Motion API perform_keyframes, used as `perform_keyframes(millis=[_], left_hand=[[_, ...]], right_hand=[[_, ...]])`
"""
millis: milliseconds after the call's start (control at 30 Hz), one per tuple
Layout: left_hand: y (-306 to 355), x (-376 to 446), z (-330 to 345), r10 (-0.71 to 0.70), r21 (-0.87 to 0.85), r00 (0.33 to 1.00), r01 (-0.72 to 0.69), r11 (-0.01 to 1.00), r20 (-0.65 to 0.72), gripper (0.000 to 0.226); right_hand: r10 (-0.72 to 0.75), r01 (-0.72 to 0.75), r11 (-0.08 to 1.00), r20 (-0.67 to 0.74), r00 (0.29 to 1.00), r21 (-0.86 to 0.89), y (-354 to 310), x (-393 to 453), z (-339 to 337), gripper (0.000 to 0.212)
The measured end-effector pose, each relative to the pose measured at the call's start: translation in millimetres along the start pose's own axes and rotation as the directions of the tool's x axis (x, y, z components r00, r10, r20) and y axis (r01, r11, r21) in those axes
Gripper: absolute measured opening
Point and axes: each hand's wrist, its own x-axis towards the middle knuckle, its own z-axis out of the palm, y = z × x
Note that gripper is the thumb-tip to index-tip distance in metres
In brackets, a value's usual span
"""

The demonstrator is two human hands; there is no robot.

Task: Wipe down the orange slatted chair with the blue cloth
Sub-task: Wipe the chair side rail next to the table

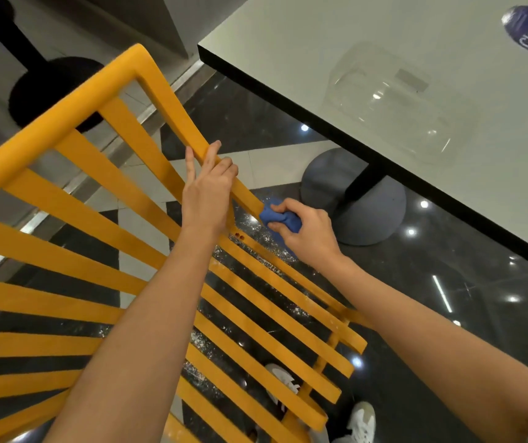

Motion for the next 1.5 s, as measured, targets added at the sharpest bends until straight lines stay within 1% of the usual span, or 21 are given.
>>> perform_keyframes(millis=[133,233,300,433,467,533,567,600,667,700,800,900,1000,1100,1133,1200,1267,1300,1367,1433,1500], left_hand=[[1.5,0.8,2.5,-0.009,-0.02,1.0,0.008,1.0,-0.013,0.036],[-0.2,1.7,4.3,-0.007,0.008,1.0,0.007,1.0,-0.027,0.035],[0.0,1.0,5.1,-0.007,0.028,1.0,0.007,1.0,-0.03,0.036],[2.4,-2.1,4.9,-0.003,0.107,0.999,0.007,0.994,-0.034,0.044],[5.1,-4.6,5.5,0.03,0.141,0.999,-0.026,0.99,-0.031,0.049],[13.7,-14.4,14.1,0.143,0.231,0.989,-0.15,0.961,0.049,0.062],[16.4,-21.1,22.3,0.179,0.252,0.979,-0.197,0.947,0.094,0.065],[17.1,-26.7,30.9,0.187,0.252,0.976,-0.211,0.944,0.113,0.065],[13.2,-34.3,44.8,0.162,0.229,0.984,-0.173,0.958,0.069,0.064],[10.9,-36.1,48.5,0.148,0.208,0.988,-0.154,0.966,0.042,0.066],[10.9,-36.9,54.0,0.143,0.136,0.989,-0.147,0.98,0.037,0.064],[21.7,-34.6,55.7,0.08,0.006,0.997,-0.08,0.997,0.016,0.061],[24.0,-34.7,60.1,0.035,-0.047,0.999,-0.035,0.998,0.0,0.061],[22.8,-35.0,62.6,0.036,-0.068,0.999,-0.037,0.997,-0.017,0.062],[23.5,-35.0,62.8,0.038,-0.08,0.999,-0.041,0.996,-0.031,0.06],[24.4,-34.6,64.1,0.037,-0.11,0.998,-0.042,0.993,-0.055,0.055],[23.9,-34.1,66.6,0.035,-0.116,0.997,-0.042,0.992,-0.062,0.054],[23.3,-34.2,66.6,0.04,-0.111,0.997,-0.047,0.993,-0.062,0.054],[22.9,-34.6,65.7,0.043,-0.086,0.998,-0.048,0.995,-0.053,0.056],[23.4,-34.8,64.4,0.04,-0.073,0.999,-0.043,0.996,-0.035,0.059],[24.0,-34.6,62.8,0.039,-0.087,0.998,-0.042,0.995,-0.039,0.058]], right_hand=[[-0.03,0.03,0.998,0.007,1.0,-0.062,-11.0,12.2,-5.8,0.016],[-0.028,0.028,1.0,-0.012,1.0,-0.012,-25.3,26.9,4.9,0.016],[-0.025,0.025,1.0,-0.019,1.0,0.008,-20.1,18.5,5.5,0.019],[0.012,-0.012,1.0,0.014,1.0,-0.02,1.6,-10.3,-10.5,0.021],[0.02,-0.02,1.0,0.011,1.0,-0.021,4.0,-7.9,-12.5,0.019],[0.048,-0.048,0.999,-0.011,0.999,0.008,0.1,7.2,-9.8,0.016],[0.072,-0.071,0.996,-0.026,0.997,0.046,-3.4,14.7,-5.3,0.016],[0.09,-0.086,0.992,-0.046,0.995,0.097,-6.8,19.6,-0.6,0.016],[0.111,-0.099,0.978,-0.061,0.992,0.181,-7.7,17.6,3.9,0.018],[0.113,-0.102,0.976,-0.046,0.993,0.193,-3.8,10.8,1.6,0.019],[0.118,-0.122,0.98,0.037,0.992,0.159,10.7,-7.2,-15.8,0.023],[0.145,-0.153,0.978,0.064,0.987,0.142,10.0,7.9,-19.9,0.024],[0.066,-0.077,0.982,0.063,0.996,0.173,-2.1,20.2,-6.9,0.025],[0.016,-0.026,0.979,0.054,0.998,0.201,8.6,-2.6,-12.7,0.03],[0.029,-0.041,0.978,0.062,0.998,0.203,16.4,-11.1,-19.6,0.029],[0.111,-0.129,0.969,0.098,0.989,0.209,27.3,-12.9,-30.0,0.027],[0.183,-0.206,0.961,0.133,0.974,0.187,28.4,4.1,-28.5,0.03],[0.187,-0.212,0.962,0.153,0.97,0.174,23.4,12.2,-24.5,0.032],[0.13,-0.152,0.973,0.134,0.982,0.176,9.6,15.4,-14.2,0.034],[0.06,-0.077,0.974,0.086,0.994,0.214,5.9,-2.2,-13.0,0.036],[0.046,-0.062,0.969,0.07,0.996,0.239,16.2,-26.0,-21.8,0.037]])
